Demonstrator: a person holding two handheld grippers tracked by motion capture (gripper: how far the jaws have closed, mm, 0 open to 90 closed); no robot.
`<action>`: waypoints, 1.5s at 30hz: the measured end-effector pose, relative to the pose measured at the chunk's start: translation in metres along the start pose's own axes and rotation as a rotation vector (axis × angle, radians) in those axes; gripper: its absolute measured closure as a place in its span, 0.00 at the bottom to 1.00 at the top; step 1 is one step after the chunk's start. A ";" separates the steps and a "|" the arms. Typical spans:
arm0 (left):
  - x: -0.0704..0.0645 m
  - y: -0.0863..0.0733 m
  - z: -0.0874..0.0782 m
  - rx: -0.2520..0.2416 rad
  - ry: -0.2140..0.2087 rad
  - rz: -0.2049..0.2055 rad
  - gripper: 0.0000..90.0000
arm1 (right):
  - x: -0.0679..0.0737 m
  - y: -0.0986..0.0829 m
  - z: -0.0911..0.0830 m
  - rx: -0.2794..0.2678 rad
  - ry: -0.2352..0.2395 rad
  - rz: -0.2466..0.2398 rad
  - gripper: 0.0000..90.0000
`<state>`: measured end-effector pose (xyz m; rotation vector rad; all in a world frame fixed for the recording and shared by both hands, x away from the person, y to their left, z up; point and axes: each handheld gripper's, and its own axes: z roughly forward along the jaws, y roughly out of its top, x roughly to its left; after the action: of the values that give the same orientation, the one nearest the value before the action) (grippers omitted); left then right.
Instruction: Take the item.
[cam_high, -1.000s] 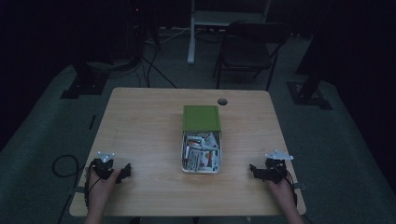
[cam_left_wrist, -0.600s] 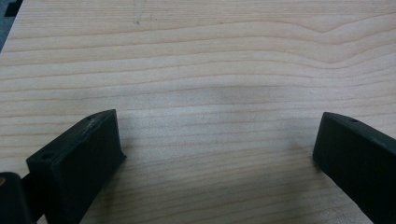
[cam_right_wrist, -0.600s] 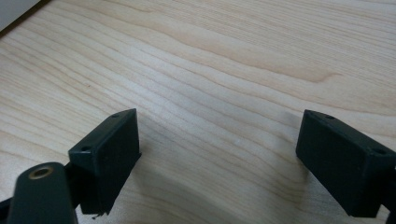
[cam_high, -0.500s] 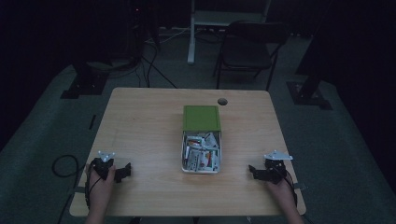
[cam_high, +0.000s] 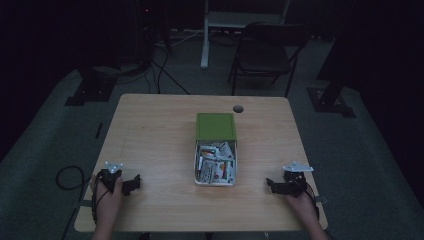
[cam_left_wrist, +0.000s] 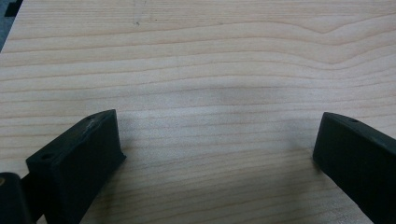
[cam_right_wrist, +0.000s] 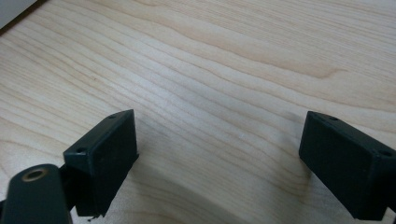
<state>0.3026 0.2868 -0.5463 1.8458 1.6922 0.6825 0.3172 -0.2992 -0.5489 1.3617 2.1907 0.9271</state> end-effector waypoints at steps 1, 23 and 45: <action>0.000 0.000 0.000 0.001 0.003 -0.004 0.01 | 0.000 0.000 0.000 0.003 0.001 0.000 0.12; -0.001 0.000 0.001 0.002 0.006 -0.006 0.01 | 0.007 0.011 -0.003 0.059 0.033 0.051 0.13; -0.001 0.000 0.000 0.002 0.006 -0.004 0.01 | 0.027 0.056 -0.025 -0.031 0.111 0.043 0.14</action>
<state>0.3031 0.2860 -0.5464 1.8425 1.7005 0.6859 0.3247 -0.2663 -0.4917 1.3785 2.2256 1.0724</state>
